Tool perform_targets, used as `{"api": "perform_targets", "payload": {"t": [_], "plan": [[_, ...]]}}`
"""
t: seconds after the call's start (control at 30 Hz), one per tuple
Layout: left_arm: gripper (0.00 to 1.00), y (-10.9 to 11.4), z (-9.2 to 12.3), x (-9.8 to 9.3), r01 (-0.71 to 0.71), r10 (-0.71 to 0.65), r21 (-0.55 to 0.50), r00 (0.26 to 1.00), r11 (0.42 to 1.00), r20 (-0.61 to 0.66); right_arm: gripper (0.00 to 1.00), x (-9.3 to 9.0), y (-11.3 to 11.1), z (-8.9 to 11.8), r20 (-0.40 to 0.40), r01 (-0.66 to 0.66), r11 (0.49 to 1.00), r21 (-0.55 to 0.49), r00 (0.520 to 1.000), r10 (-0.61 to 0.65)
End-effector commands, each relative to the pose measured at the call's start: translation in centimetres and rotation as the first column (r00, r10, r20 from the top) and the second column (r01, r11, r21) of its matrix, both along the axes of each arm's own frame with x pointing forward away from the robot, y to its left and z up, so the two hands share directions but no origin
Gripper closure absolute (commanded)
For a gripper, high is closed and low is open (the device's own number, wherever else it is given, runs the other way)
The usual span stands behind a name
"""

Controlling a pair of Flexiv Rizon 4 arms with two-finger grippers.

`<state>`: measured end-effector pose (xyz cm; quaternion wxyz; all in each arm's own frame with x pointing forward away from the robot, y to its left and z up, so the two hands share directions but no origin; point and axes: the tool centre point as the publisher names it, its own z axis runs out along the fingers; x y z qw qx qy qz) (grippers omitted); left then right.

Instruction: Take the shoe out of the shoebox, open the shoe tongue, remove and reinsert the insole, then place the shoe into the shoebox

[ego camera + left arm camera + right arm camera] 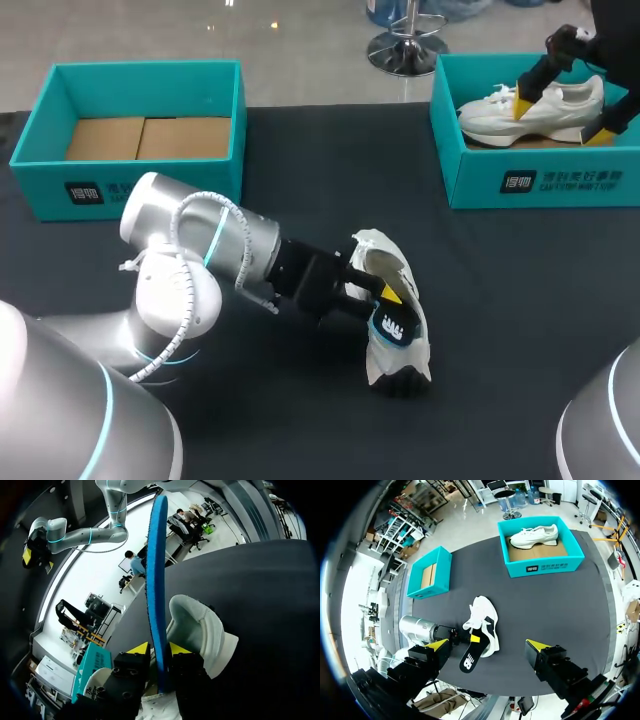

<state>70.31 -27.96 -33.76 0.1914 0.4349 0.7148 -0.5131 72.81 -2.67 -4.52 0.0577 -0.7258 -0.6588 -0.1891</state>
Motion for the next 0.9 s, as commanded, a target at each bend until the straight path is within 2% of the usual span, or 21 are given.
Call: {"api": "perform_targets", "payload": {"t": [0.03,0.13,0.3,0.43,0.53,0.6,0.7,0.73,0.9], "plan": [[0.66,0.2,0.4,-0.5,0.008,-0.008,0.009,1.0,1.0,0.002,0.0,0.3,0.1,0.1,-0.006,0.0,1.0,-0.003,1.0,0.0],[0.57,0.1,0.4,-0.8,0.016,-0.016,0.013,1.0,1.0,0.001,0.0,0.3,0.1,0.1,-0.006,0.0,1.0,-0.003,1.0,0.0],[0.6,0.2,0.8,-0.9,0.018,-0.018,0.008,1.0,1.0,-0.001,0.0,0.3,0.1,0.1,-0.006,0.0,1.0,-0.003,1.0,0.0],[0.53,0.4,1.0,-1.0,0.018,-0.018,0.001,1.0,1.0,0.004,0.0,0.3,0.1,0.1,-0.006,0.0,1.0,-0.003,1.0,0.0],[0.56,0.6,1.2,-1.3,0.022,-0.022,-0.001,1.0,1.0,0.009,0.0,0.3,0.1,0.1,-0.006,0.0,1.0,-0.003,1.0,0.0],[0.66,0.8,1.2,-1.4,0.024,-0.024,0.0,1.0,1.0,0.01,0.0,0.3,0.1,0.1,-0.006,0.0,1.0,-0.003,1.0,0.0],[0.94,0.9,1.1,-1.5,0.027,-0.027,0.003,1.0,1.0,0.01,0.0,0.3,0.1,0.1,-0.006,0.0,1.0,-0.003,1.0,0.0],[1.0,1.0,1.1,-1.5,0.028,-0.029,0.004,1.0,1.0,0.009,0.0,0.3,0.1,0.1,-0.006,0.0,1.0,-0.003,1.0,0.0],[1.0,1.2,0.8,-1.5,0.038,-0.038,0.016,0.999,0.999,0.012,0.0,0.3,0.1,0.1,-0.006,0.0,1.0,-0.003,1.0,0.0]]}}
